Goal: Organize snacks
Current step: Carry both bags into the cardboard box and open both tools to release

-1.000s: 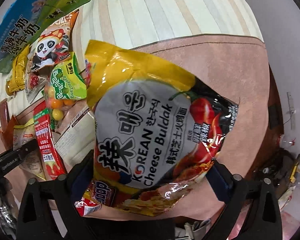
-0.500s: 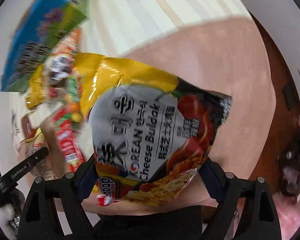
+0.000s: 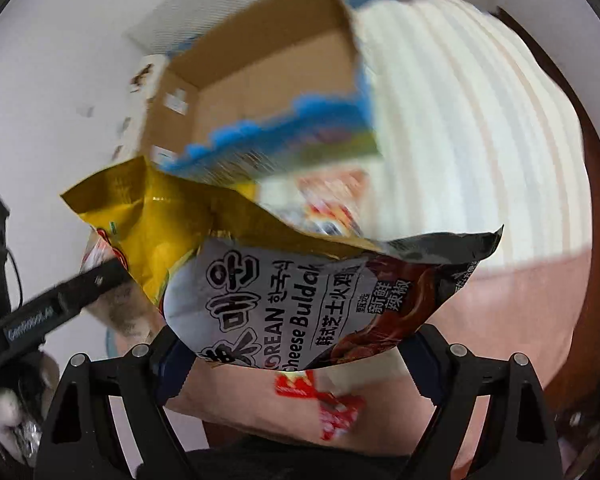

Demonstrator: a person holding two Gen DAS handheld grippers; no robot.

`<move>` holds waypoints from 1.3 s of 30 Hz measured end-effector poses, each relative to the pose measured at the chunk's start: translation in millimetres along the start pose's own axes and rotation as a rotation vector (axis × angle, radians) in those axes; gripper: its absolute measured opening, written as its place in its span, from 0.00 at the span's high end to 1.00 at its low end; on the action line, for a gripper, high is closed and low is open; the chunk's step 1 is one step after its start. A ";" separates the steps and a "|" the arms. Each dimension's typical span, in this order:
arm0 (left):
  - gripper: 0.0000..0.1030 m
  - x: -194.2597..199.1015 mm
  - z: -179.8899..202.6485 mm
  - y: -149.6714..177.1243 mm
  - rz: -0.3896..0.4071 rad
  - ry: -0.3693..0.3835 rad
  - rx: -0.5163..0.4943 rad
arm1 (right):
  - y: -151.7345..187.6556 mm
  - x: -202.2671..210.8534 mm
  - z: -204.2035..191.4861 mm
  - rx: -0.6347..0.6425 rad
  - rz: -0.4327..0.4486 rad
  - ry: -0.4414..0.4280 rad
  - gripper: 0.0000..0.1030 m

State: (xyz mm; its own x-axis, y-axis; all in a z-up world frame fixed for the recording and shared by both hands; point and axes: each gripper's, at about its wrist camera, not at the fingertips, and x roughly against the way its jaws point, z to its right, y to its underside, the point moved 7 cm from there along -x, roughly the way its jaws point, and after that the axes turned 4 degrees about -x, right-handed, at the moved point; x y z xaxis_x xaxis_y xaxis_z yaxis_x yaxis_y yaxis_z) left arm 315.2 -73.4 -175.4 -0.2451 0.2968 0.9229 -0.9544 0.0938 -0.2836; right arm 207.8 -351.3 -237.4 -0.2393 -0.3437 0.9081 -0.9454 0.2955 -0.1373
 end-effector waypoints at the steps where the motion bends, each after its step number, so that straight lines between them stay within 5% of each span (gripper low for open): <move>1: 0.63 2.4 -1.7 -13.8 0.011 0.001 -0.002 | -9.9 6.5 -5.0 0.018 0.005 -0.006 0.12; 6: 0.63 9.0 -6.8 -91.2 0.060 -0.030 -0.023 | -82.5 26.2 -37.1 0.137 0.032 0.018 0.12; 12: 0.63 -33.5 -23.7 -160.1 0.011 -0.027 -0.014 | -171.7 12.7 -59.7 0.210 -0.009 0.093 0.12; 22: 0.63 -148.9 -58.8 -191.7 -0.174 -0.020 0.020 | -241.5 -85.9 -47.4 0.205 -0.322 0.211 0.12; 26: 0.62 -175.9 -69.8 -199.3 -0.205 -0.047 0.026 | -260.9 -125.5 -38.4 0.190 -0.336 0.270 0.11; 28: 0.56 -182.0 -72.5 -201.6 -0.216 -0.057 0.020 | -264.5 -137.1 -32.1 0.179 -0.333 0.285 0.06; 33: 0.14 -180.3 -72.0 -211.4 -0.181 -0.075 -0.036 | -267.8 -137.7 -22.3 0.185 -0.298 0.292 0.02; 39: 0.10 -168.1 -76.4 -215.4 -0.118 -0.074 -0.023 | -255.1 -143.4 -23.6 0.175 -0.245 0.296 0.02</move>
State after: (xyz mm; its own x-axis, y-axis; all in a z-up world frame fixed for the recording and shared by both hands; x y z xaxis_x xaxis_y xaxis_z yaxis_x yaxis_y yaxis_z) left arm 574.9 -70.9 -289.4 -0.1443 0.2119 0.9666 -0.9732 0.1462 -0.1774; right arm 488.6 -356.3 -323.2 0.0474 -0.1066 0.9932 -0.9958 0.0725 0.0553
